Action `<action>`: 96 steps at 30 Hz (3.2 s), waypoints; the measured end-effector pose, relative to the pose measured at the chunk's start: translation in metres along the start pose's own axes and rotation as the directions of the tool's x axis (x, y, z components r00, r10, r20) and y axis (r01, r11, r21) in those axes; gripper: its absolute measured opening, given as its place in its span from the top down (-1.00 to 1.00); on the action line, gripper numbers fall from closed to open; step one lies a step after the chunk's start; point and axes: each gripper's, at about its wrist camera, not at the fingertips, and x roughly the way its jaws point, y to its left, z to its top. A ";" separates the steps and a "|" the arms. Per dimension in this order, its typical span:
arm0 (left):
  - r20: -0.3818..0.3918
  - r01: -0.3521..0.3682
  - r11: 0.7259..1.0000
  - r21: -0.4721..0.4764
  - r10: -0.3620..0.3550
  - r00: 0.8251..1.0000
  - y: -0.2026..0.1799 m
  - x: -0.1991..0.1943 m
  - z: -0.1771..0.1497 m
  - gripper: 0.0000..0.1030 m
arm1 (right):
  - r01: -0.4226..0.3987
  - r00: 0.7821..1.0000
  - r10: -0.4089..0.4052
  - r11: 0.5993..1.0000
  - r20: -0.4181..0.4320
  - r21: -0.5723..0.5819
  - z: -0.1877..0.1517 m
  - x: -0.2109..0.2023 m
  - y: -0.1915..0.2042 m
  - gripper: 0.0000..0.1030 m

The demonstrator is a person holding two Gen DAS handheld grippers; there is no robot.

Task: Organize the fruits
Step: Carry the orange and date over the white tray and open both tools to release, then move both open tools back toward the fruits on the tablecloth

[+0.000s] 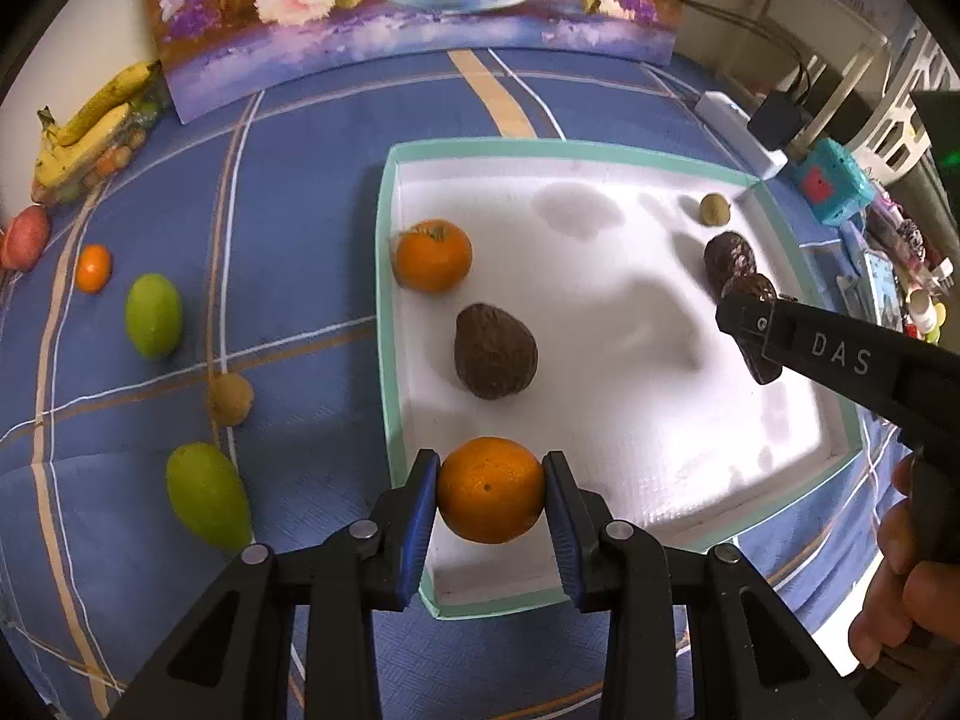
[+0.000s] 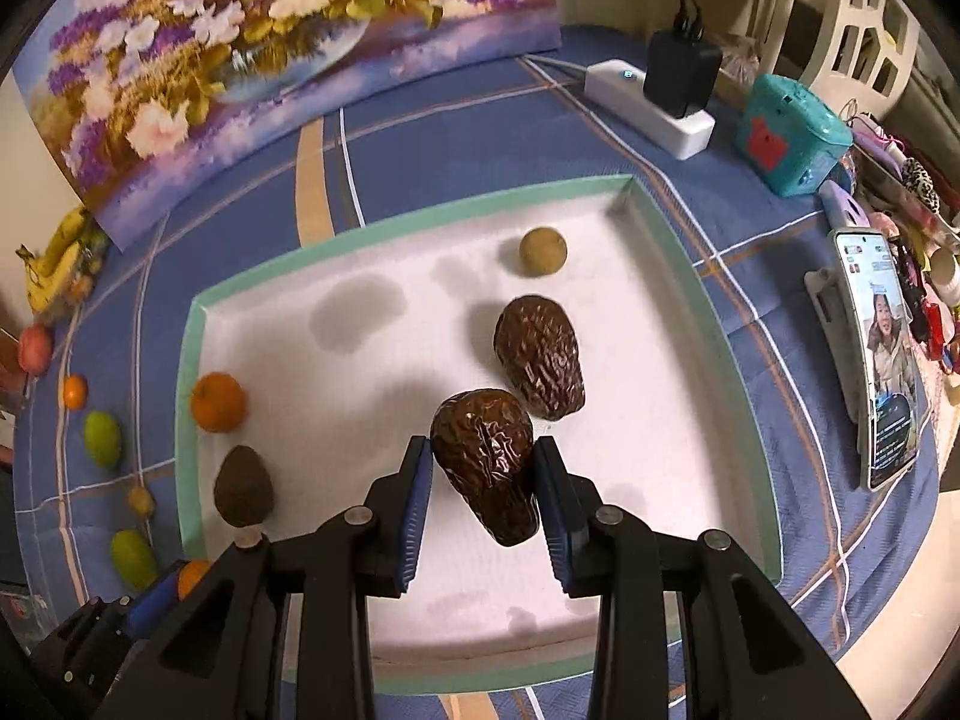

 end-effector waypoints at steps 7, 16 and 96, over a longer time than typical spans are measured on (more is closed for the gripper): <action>-0.024 -0.008 1.000 -0.001 0.008 1.000 0.002 0.006 -0.002 0.27 | 0.012 0.999 -0.013 1.000 -0.045 -0.018 -0.004 0.014 0.003 0.30; -0.041 -0.015 1.000 -0.001 0.015 0.999 0.005 0.010 -0.004 0.26 | 0.020 0.997 -0.022 0.999 -0.079 -0.027 -0.007 0.022 0.004 0.30; 0.265 -0.074 0.876 -0.476 0.223 0.938 0.189 -0.080 0.000 -1.00 | -0.213 0.966 0.238 0.953 0.097 -0.216 -0.014 -0.013 0.078 -0.76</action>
